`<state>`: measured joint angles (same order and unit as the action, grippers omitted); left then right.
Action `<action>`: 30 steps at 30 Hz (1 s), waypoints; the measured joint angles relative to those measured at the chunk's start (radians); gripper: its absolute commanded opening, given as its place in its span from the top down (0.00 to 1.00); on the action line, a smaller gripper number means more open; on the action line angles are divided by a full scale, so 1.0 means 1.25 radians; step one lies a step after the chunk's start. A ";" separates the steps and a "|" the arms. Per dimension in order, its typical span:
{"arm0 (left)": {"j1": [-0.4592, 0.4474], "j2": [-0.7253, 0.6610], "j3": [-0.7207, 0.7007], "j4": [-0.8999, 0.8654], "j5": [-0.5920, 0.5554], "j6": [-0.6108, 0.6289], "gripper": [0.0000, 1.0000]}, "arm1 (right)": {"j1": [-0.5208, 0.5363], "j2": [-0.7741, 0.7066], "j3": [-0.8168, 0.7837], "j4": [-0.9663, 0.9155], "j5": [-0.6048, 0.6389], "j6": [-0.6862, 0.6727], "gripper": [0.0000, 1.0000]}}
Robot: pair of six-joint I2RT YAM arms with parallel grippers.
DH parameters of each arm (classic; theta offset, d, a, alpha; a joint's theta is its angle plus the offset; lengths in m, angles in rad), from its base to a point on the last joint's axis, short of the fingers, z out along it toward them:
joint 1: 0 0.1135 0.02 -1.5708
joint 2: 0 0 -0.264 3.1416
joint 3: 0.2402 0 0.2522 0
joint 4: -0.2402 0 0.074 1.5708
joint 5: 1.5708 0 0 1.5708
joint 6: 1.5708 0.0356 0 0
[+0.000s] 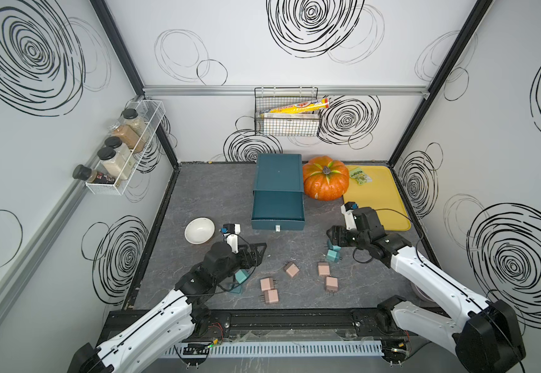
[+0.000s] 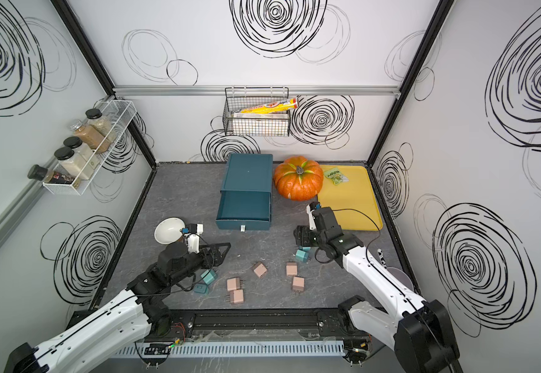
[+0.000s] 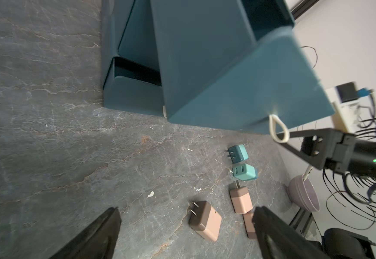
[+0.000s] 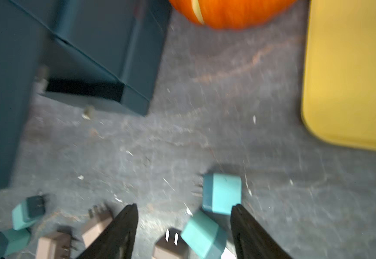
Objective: Place the plugs into the drawer by color
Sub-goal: Pick up the plug from the center of the board.
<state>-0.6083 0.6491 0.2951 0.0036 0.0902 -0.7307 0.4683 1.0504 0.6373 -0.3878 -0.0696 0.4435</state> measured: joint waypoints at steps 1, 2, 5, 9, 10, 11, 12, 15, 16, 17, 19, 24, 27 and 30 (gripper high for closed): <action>0.000 0.001 0.000 0.003 0.006 0.008 0.01 | 0.013 0.000 -0.015 -0.017 0.011 0.015 0.27; 0.000 0.003 0.000 0.004 0.011 0.015 0.01 | 0.028 0.003 -0.022 -0.028 0.021 0.026 0.27; 0.000 0.005 -0.009 0.013 0.017 0.028 0.01 | 0.092 0.035 -0.023 -0.053 0.060 0.059 0.26; 0.000 0.006 -0.027 0.016 0.029 0.037 0.01 | 0.153 0.069 -0.023 -0.067 0.109 0.102 0.28; 0.000 0.007 -0.031 0.017 0.033 0.039 0.01 | 0.158 0.074 -0.023 -0.067 0.117 0.109 0.28; 0.000 0.008 -0.034 0.018 0.037 0.040 0.01 | 0.163 0.079 -0.023 -0.067 0.124 0.117 0.29; 0.000 0.010 -0.039 0.019 0.042 0.040 0.01 | 0.170 0.085 -0.023 -0.066 0.130 0.123 0.29; 0.000 0.012 -0.049 0.021 0.052 0.040 0.01 | 0.193 0.117 -0.023 -0.063 0.163 0.142 0.30; 0.000 0.013 -0.049 0.021 0.053 0.040 0.01 | 0.199 0.128 -0.023 -0.063 0.168 0.147 0.30; 0.000 0.012 -0.049 0.022 0.053 0.041 0.01 | 0.207 0.142 -0.023 -0.064 0.178 0.153 0.30; 0.000 0.009 -0.049 0.022 0.053 0.041 0.01 | 0.215 0.156 -0.023 -0.064 0.194 0.161 0.30; 0.000 0.002 -0.049 0.023 0.053 0.041 0.01 | 0.218 0.190 -0.023 -0.060 0.227 0.169 0.35; 0.000 0.002 -0.049 0.023 0.053 0.041 0.01 | 0.219 0.203 -0.020 -0.053 0.243 0.169 0.39; 0.000 0.002 -0.049 0.023 0.054 0.041 0.01 | 0.219 0.204 -0.020 -0.047 0.251 0.166 0.37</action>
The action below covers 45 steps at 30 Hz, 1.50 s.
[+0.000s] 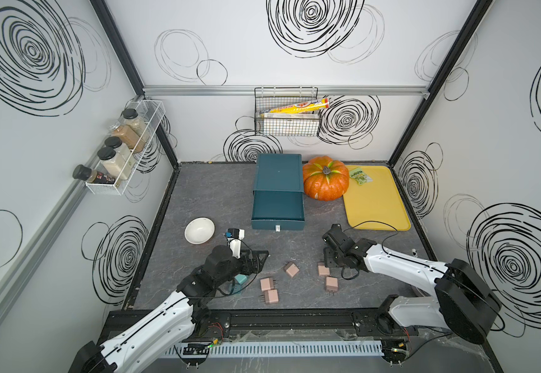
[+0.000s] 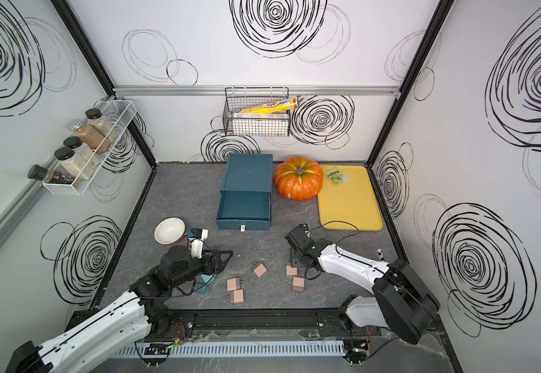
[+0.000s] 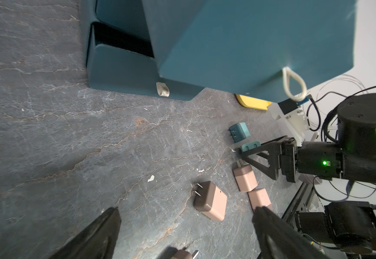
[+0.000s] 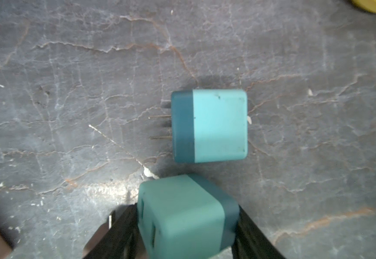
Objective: Place the plugs into the drawer by color
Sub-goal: Pick up the plug from the center of the board, then place the plug in the drawer.
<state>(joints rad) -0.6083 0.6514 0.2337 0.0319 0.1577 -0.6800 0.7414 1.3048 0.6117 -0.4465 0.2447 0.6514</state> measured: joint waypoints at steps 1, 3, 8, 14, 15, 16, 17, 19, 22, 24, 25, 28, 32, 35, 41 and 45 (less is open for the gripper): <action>0.000 0.000 0.000 0.000 0.000 0.000 0.01 | 0.000 0.000 0.000 0.003 0.002 -0.002 0.36; 0.000 0.000 0.000 0.000 0.002 0.000 0.01 | 0.000 0.000 0.000 0.011 0.005 -0.008 0.34; 0.000 0.001 0.000 0.000 0.005 0.000 0.01 | 0.000 0.002 0.000 0.024 0.026 -0.013 0.39; 0.000 -0.003 0.000 0.000 0.005 0.000 0.01 | 0.001 0.010 0.005 0.029 0.055 -0.013 0.48; 0.000 -0.003 0.000 0.000 0.005 0.000 0.01 | 0.001 0.003 0.004 0.031 0.056 -0.013 0.50; 0.000 -0.004 0.000 0.000 0.005 0.000 0.01 | 0.001 -0.009 0.003 0.033 0.055 -0.014 0.50; 0.000 -0.004 0.000 0.000 0.005 0.000 0.01 | 0.001 -0.029 0.002 0.034 0.055 -0.018 0.50; 0.000 -0.005 0.000 0.000 0.006 0.000 0.01 | 0.001 -0.078 0.002 0.039 0.048 -0.029 0.51; 0.000 -0.013 -0.002 0.005 0.012 -0.001 0.01 | 0.001 -0.161 0.008 0.046 0.028 -0.050 0.49; 0.000 -0.018 -0.005 0.012 0.019 -0.001 0.01 | 0.001 -0.200 0.031 0.034 0.016 -0.067 0.49; 0.000 -0.018 -0.006 0.014 0.021 -0.001 0.01 | 0.001 -0.209 0.054 0.023 0.010 -0.076 0.49; 0.000 -0.025 -0.007 0.019 0.030 0.000 0.01 | 0.001 -0.210 0.169 -0.030 -0.014 -0.107 0.49; 0.000 -0.041 -0.009 0.025 0.029 -0.003 0.01 | 0.001 -0.164 0.370 -0.099 -0.070 -0.157 0.50; 0.001 -0.030 -0.006 0.029 0.027 -0.003 0.01 | 0.001 -0.079 0.529 -0.144 -0.131 -0.197 0.51; 0.007 0.007 0.054 -0.002 0.009 0.001 0.01 | 0.013 0.077 0.704 -0.206 -0.219 -0.247 0.52; 0.018 0.020 0.088 -0.004 -0.006 0.004 0.01 | 0.052 0.203 0.820 -0.273 -0.242 -0.265 0.53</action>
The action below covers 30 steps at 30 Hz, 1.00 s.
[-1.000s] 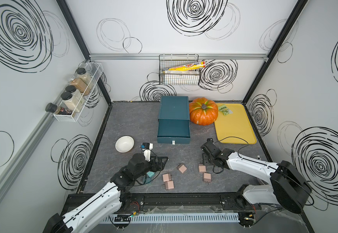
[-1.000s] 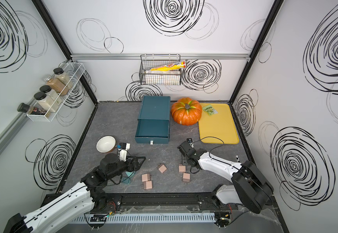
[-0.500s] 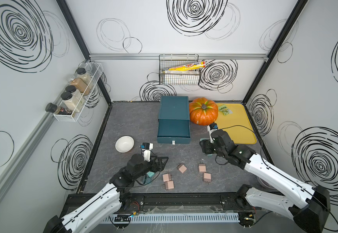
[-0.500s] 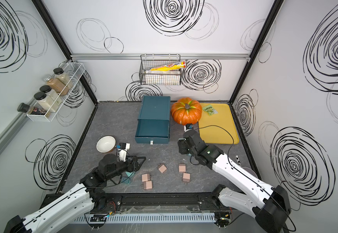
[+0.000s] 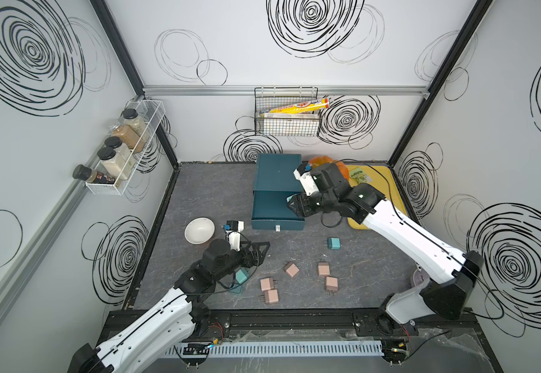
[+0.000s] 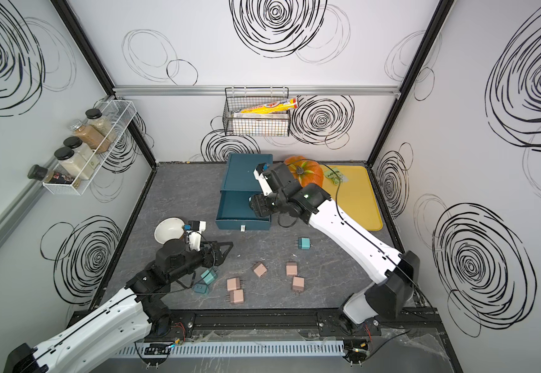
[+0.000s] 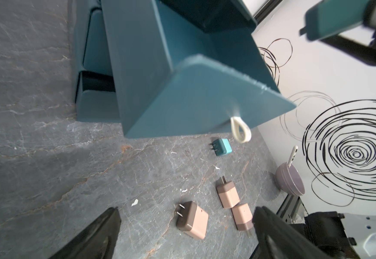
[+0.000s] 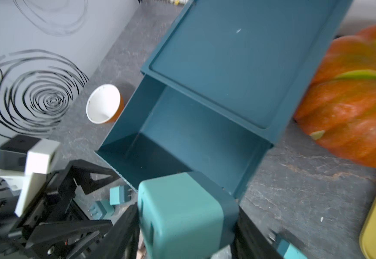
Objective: Place the plugs into the drawer by color
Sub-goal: Place the plug in the drawer.
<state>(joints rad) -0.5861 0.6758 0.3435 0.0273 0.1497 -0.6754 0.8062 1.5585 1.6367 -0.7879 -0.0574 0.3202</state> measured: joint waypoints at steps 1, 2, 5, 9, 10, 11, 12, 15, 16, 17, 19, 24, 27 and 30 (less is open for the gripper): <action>0.003 0.005 0.003 0.001 -0.004 0.000 0.01 | 0.012 0.031 0.031 -0.016 -0.002 -0.003 0.53; 0.006 0.014 0.004 0.003 -0.008 0.000 0.01 | 0.023 0.066 0.067 -0.036 -0.003 -0.006 0.53; 0.014 0.043 0.005 0.002 -0.014 0.002 0.01 | 0.044 0.147 0.150 -0.087 -0.015 -0.015 0.53; 0.020 0.055 0.005 0.003 -0.017 0.008 0.01 | 0.053 0.236 0.229 -0.129 -0.034 -0.036 0.53; 0.021 0.055 0.005 0.004 -0.017 0.009 0.01 | 0.053 0.253 0.238 -0.136 -0.037 -0.040 0.53; 0.021 0.055 0.005 0.006 -0.018 0.009 0.01 | 0.053 0.273 0.251 -0.148 -0.042 -0.045 0.53; 0.021 0.055 0.005 0.009 -0.019 0.009 0.01 | 0.053 0.293 0.269 -0.159 -0.045 -0.049 0.52; 0.021 0.057 0.005 0.023 -0.019 0.011 0.01 | 0.052 0.362 0.341 -0.190 -0.047 -0.058 0.50; 0.021 0.060 0.005 0.025 -0.019 0.012 0.01 | 0.052 0.382 0.361 -0.195 -0.044 -0.062 0.49; 0.021 0.063 0.005 0.027 -0.019 0.013 0.01 | 0.052 0.396 0.374 -0.201 -0.039 -0.066 0.48; 0.021 0.067 0.005 0.027 -0.019 0.016 0.01 | 0.052 0.419 0.392 -0.213 -0.032 -0.069 0.45; 0.021 0.066 0.005 0.028 -0.019 0.020 0.01 | 0.049 0.447 0.427 -0.232 -0.020 -0.076 0.32; 0.021 0.066 0.005 0.028 -0.018 0.020 0.01 | 0.049 0.447 0.434 -0.244 -0.013 -0.081 0.28; 0.021 0.066 0.005 0.028 -0.018 0.020 0.01 | 0.048 0.447 0.439 -0.248 -0.010 -0.084 0.24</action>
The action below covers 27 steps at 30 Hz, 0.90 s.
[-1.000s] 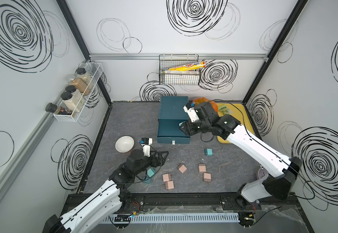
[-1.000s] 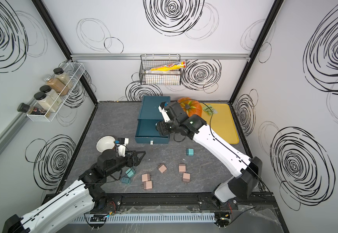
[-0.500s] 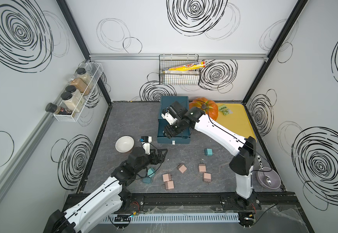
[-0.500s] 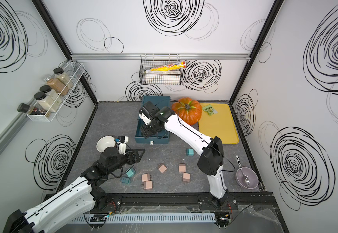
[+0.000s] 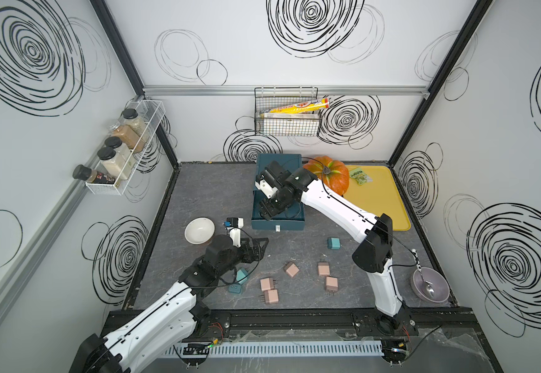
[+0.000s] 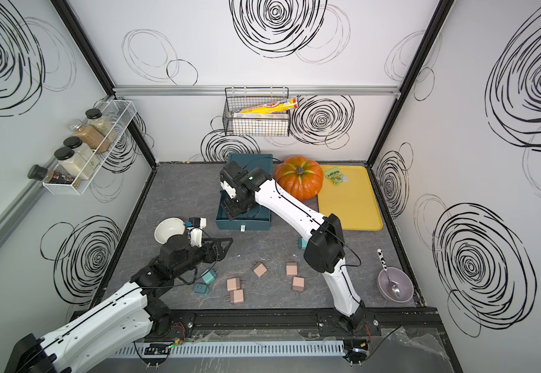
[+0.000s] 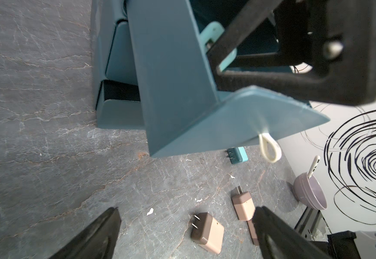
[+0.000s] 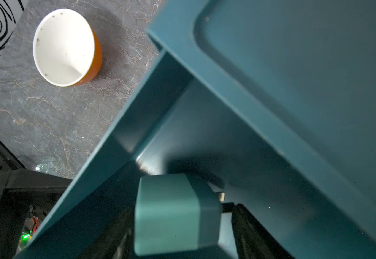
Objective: Place the plugs into the drawer by color
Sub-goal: Place the plug in the drawer, then pick up the plug from the center of the board.
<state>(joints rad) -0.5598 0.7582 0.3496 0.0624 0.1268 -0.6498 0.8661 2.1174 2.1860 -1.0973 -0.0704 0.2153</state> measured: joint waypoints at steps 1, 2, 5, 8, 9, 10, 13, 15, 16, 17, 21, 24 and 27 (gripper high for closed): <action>0.000 -0.001 0.000 0.000 0.000 0.000 0.01 | -0.001 0.000 0.000 0.000 0.000 0.000 0.23; 0.000 -0.001 0.000 0.000 0.000 0.000 0.01 | -0.002 0.000 0.001 -0.001 -0.001 0.000 0.22; 0.000 -0.004 0.000 0.000 0.000 0.000 0.01 | -0.005 0.000 0.002 0.000 -0.001 0.000 0.24; 0.000 -0.008 0.000 0.000 0.000 0.000 0.01 | -0.006 -0.009 -0.004 0.007 -0.008 0.000 0.24; 0.000 -0.010 -0.001 -0.001 0.000 0.000 0.01 | -0.007 -0.024 -0.020 0.021 -0.011 0.001 0.25; 0.000 -0.014 -0.002 -0.001 0.000 0.000 0.01 | -0.007 -0.047 -0.040 0.033 -0.013 0.002 0.25; 0.000 -0.031 -0.008 -0.002 -0.001 0.000 0.01 | -0.010 -0.138 -0.113 0.064 -0.008 0.009 0.26; 0.000 -0.047 -0.015 -0.005 -0.001 0.000 0.01 | -0.011 -0.230 -0.185 0.097 0.002 0.016 0.26; 0.000 -0.056 -0.019 -0.006 -0.001 0.000 0.01 | -0.011 -0.288 -0.237 0.122 0.009 0.020 0.25; 0.000 -0.063 -0.022 -0.007 -0.002 0.000 0.01 | -0.011 -0.337 -0.279 0.138 0.016 0.023 0.25; 0.000 -0.083 -0.027 -0.007 -0.002 0.000 0.01 | -0.023 -0.564 -0.501 0.223 0.062 0.054 0.24; 0.000 -0.089 -0.027 -0.007 -0.001 0.000 0.01 | -0.069 -0.710 -0.673 0.259 0.099 0.089 0.23; 0.000 -0.091 -0.031 -0.007 0.002 0.000 0.01 | -0.133 -0.820 -0.855 0.304 0.135 0.124 0.19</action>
<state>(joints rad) -0.5598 0.6445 0.3111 0.0540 0.1295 -0.6502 0.6998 1.0927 1.1179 -0.7177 0.0986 0.3702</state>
